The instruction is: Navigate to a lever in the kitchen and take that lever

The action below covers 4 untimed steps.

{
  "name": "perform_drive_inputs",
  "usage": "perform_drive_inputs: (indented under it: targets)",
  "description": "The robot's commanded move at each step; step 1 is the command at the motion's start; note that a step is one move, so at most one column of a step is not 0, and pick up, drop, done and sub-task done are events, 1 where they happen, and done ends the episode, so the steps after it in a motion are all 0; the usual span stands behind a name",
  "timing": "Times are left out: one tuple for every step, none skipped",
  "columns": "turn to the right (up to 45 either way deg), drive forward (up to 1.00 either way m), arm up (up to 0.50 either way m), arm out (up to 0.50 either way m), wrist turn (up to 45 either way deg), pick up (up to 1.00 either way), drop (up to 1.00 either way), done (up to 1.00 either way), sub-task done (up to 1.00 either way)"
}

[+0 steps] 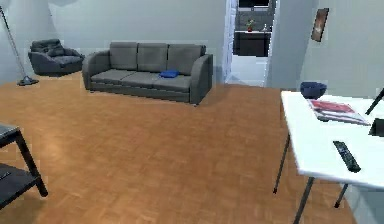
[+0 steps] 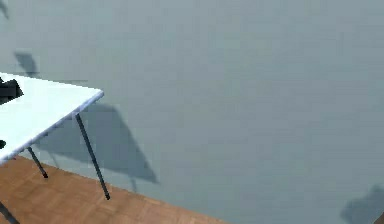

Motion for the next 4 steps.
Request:
perform_drive_inputs:
  targets:
    - [0.0,0.6,0.0,0.0,0.0,0.0,0.0,0.0,0.0]
    - [18.0,0.0,0.0,0.0,0.0,0.0,0.0,0.0,0.0]
    - [0.0,1.0,0.0,0.0,0.0,0.0,0.0,0.0,0.0]
    - [0.0,1.0,0.0,0.0,0.0,0.0,0.0,0.0,0.0]
